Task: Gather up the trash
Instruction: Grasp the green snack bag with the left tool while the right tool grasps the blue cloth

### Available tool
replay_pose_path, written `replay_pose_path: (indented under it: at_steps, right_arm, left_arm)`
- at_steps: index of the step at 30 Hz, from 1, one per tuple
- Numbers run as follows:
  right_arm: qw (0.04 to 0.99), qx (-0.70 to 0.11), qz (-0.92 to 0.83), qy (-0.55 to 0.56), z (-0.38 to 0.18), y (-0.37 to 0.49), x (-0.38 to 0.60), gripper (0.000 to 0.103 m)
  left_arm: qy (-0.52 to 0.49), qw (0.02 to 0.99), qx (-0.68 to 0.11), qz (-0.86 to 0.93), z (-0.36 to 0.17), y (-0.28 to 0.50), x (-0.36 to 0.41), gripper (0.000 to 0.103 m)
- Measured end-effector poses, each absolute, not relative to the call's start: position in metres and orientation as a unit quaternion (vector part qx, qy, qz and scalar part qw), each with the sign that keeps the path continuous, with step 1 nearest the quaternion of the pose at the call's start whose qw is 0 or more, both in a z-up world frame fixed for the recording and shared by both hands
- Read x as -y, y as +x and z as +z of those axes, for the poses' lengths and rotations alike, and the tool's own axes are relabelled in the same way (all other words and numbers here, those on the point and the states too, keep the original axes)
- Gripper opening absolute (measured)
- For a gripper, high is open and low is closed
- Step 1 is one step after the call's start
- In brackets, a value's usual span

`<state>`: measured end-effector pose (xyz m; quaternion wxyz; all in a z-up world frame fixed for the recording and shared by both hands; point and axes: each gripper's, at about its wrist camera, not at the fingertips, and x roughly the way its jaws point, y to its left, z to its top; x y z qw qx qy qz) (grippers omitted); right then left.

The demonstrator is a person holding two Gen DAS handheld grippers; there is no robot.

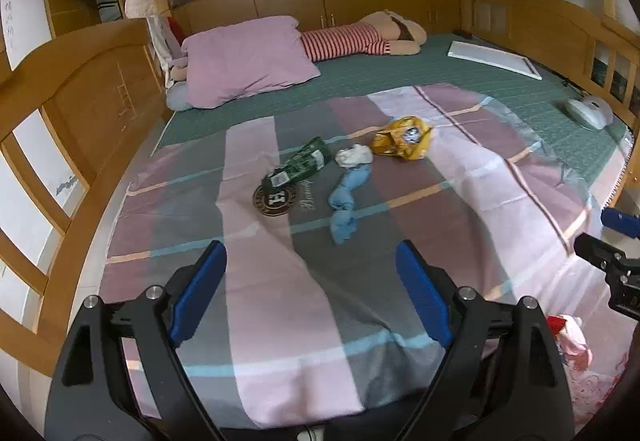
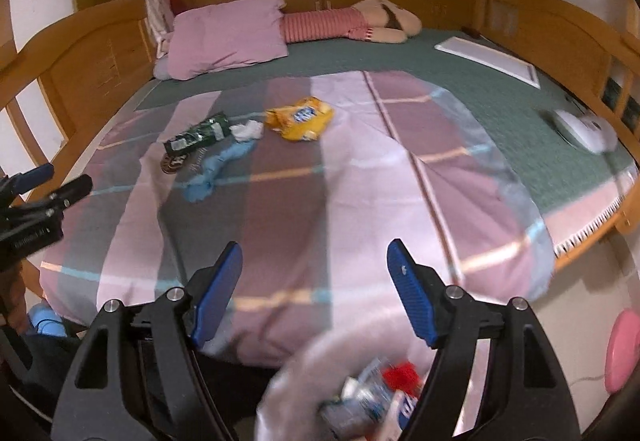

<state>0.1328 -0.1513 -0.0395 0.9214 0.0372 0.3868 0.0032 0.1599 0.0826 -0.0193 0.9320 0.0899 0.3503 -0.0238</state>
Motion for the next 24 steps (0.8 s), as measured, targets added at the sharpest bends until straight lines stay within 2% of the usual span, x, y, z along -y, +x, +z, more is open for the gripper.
replay_pose_path:
  at_steps: [5,8,11,17,22,24]
  right_arm:
    - [0.925,-0.379,0.016,0.013,-0.043,0.174,0.121,0.073]
    - [0.939,-0.343,0.025,-0.011,-0.048,0.197,0.099,0.063]
    - [0.940,-0.340,0.033,-0.017,-0.062,0.226,0.080,0.047]
    - [0.906,-0.420,0.043,0.033,-0.105,0.298,0.052,0.047]
    - [0.884,-0.465,0.042,0.037,-0.141,0.342,0.028,0.052]
    - [0.884,-0.464,0.053,0.032,-0.149,0.351,0.016,0.059]
  left_arm:
    - [0.086,0.930,-0.357,-0.017,-0.031,0.190,-0.107,0.086]
    - [0.086,0.930,-0.358,-0.011,-0.036,0.205,-0.119,0.086]
    - [0.088,0.930,-0.357,-0.002,-0.041,0.217,-0.132,0.086]
    - [0.035,0.921,-0.387,0.039,-0.062,0.238,-0.185,0.086]
    - [-0.032,0.910,-0.408,0.060,-0.066,0.257,-0.230,0.086]
    - [-0.050,0.915,-0.398,0.043,-0.062,0.266,-0.240,0.088]
